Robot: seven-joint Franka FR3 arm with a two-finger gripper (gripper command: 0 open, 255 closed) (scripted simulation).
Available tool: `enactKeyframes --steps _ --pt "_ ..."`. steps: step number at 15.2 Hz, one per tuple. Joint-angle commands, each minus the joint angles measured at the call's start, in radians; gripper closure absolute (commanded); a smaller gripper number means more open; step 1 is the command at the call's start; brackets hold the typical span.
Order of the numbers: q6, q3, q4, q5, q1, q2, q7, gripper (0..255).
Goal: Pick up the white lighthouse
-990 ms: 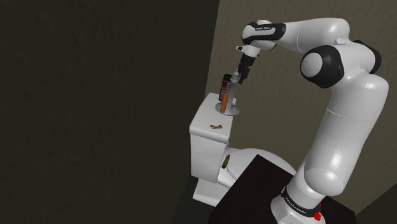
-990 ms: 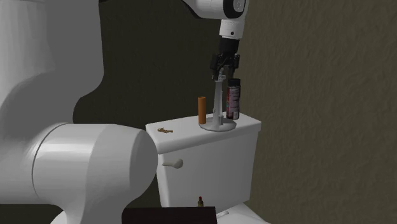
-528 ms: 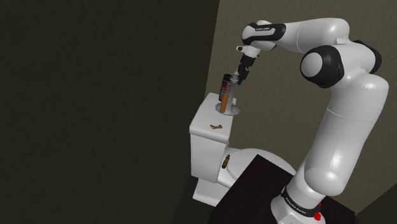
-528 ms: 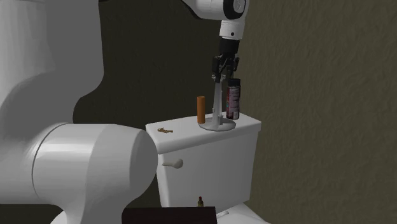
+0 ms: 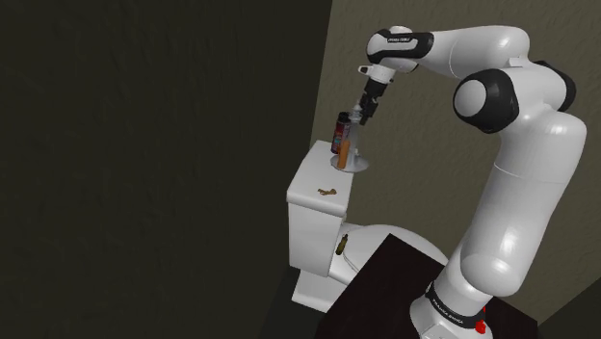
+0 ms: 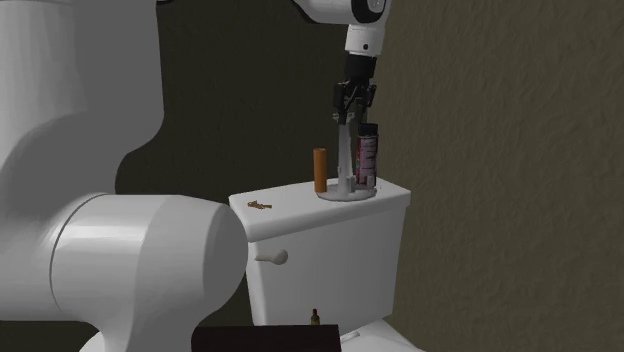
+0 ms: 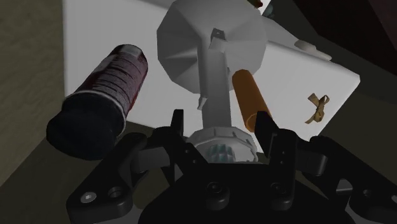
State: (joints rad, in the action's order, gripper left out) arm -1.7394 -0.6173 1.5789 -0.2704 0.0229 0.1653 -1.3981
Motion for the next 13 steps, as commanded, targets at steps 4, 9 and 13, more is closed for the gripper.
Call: enactKeyframes --steps 4,9,13 --pt "0.069 -0.003 -0.077 -0.003 0.008 0.008 0.009 255" --pt "0.144 -0.006 -0.167 -0.013 0.021 0.027 0.015 255" --pt "0.177 -0.007 -0.209 -0.02 0.029 0.038 0.016 255"
